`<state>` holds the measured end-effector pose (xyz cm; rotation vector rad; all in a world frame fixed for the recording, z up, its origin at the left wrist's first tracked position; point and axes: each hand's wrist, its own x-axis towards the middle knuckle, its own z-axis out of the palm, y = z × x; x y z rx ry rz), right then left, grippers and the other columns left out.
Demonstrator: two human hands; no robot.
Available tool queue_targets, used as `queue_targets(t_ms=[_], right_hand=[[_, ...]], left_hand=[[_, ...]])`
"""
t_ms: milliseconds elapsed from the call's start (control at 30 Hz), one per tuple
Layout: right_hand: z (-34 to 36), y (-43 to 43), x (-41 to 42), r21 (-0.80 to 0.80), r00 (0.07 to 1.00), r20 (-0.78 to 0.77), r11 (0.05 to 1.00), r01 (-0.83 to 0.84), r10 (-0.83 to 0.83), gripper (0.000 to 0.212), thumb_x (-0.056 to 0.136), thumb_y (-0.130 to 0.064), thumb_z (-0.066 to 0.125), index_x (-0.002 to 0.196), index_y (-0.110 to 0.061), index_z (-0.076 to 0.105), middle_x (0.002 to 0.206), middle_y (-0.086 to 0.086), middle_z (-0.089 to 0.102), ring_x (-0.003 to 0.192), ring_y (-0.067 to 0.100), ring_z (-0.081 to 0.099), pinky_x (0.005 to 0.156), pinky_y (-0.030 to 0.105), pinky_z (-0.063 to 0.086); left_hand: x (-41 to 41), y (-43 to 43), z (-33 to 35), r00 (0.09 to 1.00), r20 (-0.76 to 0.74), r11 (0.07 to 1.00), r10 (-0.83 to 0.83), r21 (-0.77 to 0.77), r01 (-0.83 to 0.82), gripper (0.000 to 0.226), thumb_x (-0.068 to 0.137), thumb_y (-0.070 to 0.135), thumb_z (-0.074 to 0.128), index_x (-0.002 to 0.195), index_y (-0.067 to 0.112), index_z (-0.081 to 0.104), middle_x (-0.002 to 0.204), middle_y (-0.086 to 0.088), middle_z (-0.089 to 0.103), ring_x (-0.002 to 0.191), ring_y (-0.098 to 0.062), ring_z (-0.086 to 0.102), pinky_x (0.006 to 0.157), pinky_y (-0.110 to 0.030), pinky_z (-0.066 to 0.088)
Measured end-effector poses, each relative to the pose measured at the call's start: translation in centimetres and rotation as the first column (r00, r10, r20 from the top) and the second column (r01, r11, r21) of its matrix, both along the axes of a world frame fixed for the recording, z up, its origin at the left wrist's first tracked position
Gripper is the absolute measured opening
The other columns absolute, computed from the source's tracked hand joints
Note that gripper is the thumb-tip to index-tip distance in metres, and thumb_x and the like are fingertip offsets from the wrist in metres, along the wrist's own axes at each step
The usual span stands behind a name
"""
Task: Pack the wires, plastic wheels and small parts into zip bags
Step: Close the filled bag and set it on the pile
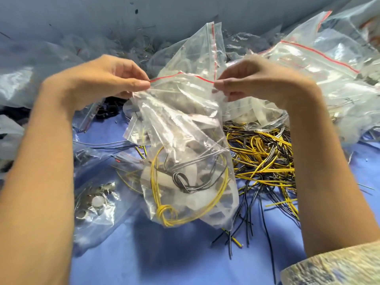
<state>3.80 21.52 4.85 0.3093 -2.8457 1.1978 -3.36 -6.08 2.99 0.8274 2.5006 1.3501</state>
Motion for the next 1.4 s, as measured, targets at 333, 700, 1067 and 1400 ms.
queue_targets(t_ms=[333, 700, 1067, 1400], right_hand=[[-0.1, 0.2, -0.3, 0.141, 1.0, 0.004, 0.99, 0.025, -0.025, 0.013, 0.09, -0.027, 0.062, 0.082, -0.02, 0.071, 0.079, 0.003, 0.064, 0.067, 0.003, 0.057, 0.052, 0.003, 0.042], [0.5, 0.1, -0.6, 0.184, 0.985, -0.171, 0.983, 0.006, 0.026, 0.012, 0.088, -0.022, 0.065, 0.084, -0.013, 0.072, 0.064, -0.004, 0.06, 0.058, 0.004, 0.051, 0.056, 0.015, 0.041], [-1.0, 0.9, -1.1, 0.218, 0.989, 0.145, 0.976, -0.026, -0.006, 0.012, 0.092, -0.021, 0.061, 0.084, -0.015, 0.067, 0.074, -0.006, 0.066, 0.06, -0.005, 0.063, 0.062, 0.008, 0.05], [-0.9, 0.4, -1.3, 0.357, 0.999, 0.022, 0.934, 0.02, -0.029, 0.017, 0.093, -0.022, 0.058, 0.077, -0.018, 0.064, 0.068, -0.007, 0.06, 0.065, 0.006, 0.054, 0.062, 0.019, 0.042]], left_hand=[[0.5, 1.7, -0.2, 0.993, -0.115, 0.999, -0.018, -0.048, 0.012, 0.018, 0.087, 0.028, 0.062, 0.089, 0.011, 0.069, 0.075, 0.003, 0.065, 0.068, -0.002, 0.052, 0.064, -0.008, 0.039], [0.1, 0.6, -0.3, 0.987, -0.158, 0.998, -0.03, 0.047, 0.037, 0.018, 0.073, 0.031, 0.07, 0.078, 0.013, 0.065, 0.067, 0.009, 0.068, 0.067, -0.001, 0.059, 0.072, -0.014, 0.046], [0.4, 0.6, -0.6, 0.996, -0.062, 0.993, 0.06, -0.101, -0.066, 0.025, 0.073, 0.038, 0.063, 0.084, 0.016, 0.069, 0.08, -0.005, 0.066, 0.065, 0.001, 0.059, 0.067, -0.003, 0.048], [-0.2, 0.8, -1.1, 0.978, -0.19, 0.972, 0.082, -0.2, -0.12, 0.018, 0.087, 0.027, 0.066, 0.073, 0.016, 0.064, 0.063, -0.007, 0.05, 0.057, -0.014, 0.036, 0.057, -0.029, 0.028]])
